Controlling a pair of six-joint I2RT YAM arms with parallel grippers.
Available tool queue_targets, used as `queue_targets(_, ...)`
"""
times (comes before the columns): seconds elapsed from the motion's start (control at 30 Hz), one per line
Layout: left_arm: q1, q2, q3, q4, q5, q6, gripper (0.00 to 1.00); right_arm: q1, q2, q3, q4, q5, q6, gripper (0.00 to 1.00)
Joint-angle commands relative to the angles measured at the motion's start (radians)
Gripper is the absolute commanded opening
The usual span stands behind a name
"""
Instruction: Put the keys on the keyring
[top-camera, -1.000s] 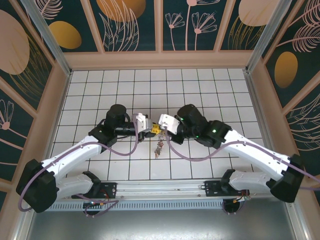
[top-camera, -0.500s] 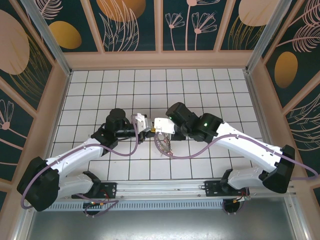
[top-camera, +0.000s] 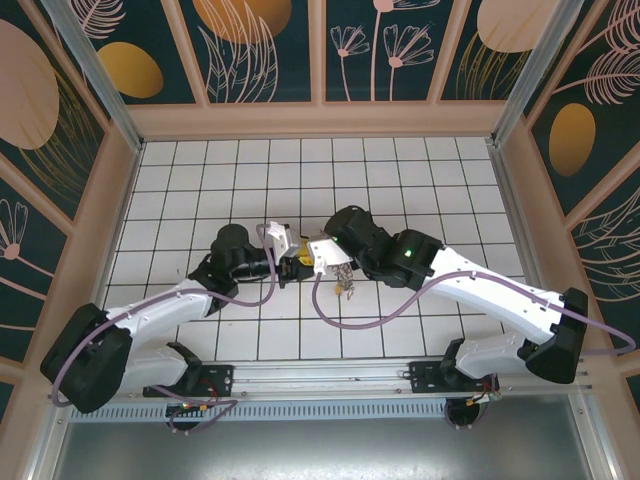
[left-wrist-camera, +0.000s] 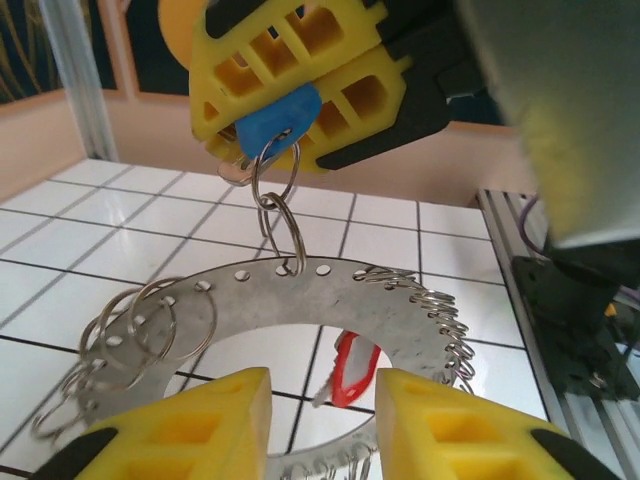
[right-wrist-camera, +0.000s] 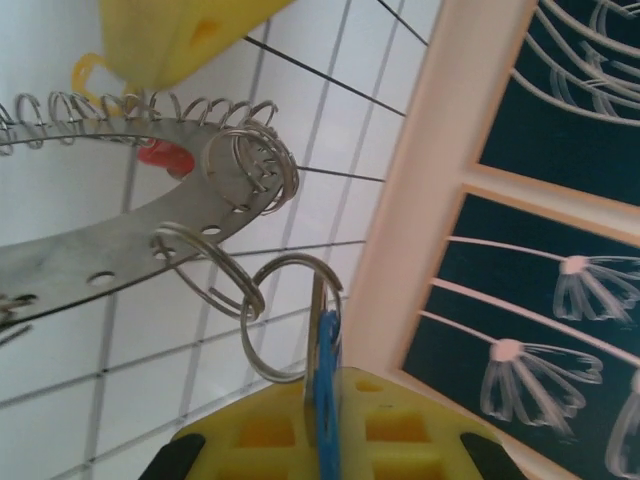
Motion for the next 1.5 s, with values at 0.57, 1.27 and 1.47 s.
queue_targets(0.57, 0.248, -0.394, 0.14, -0.665, -0.958, -0.211, 0.99, -0.024, 0.016, 0.183, 0.431, -0.1, -0.442, 0.0)
queue_targets(1.27, 0.742, -0.304, 0.229, -0.727, -0.612, -0.287, 0.99, 0.144, 0.444, 0.439, 0.435, -0.39, 0.138, 0.0)
queue_targets(1.47, 0.745, -0.322, 0.258, -0.757, -0.572, -0.23, 0.99, 0.134, 0.503, 0.364, 0.475, -0.461, 0.367, 0.0)
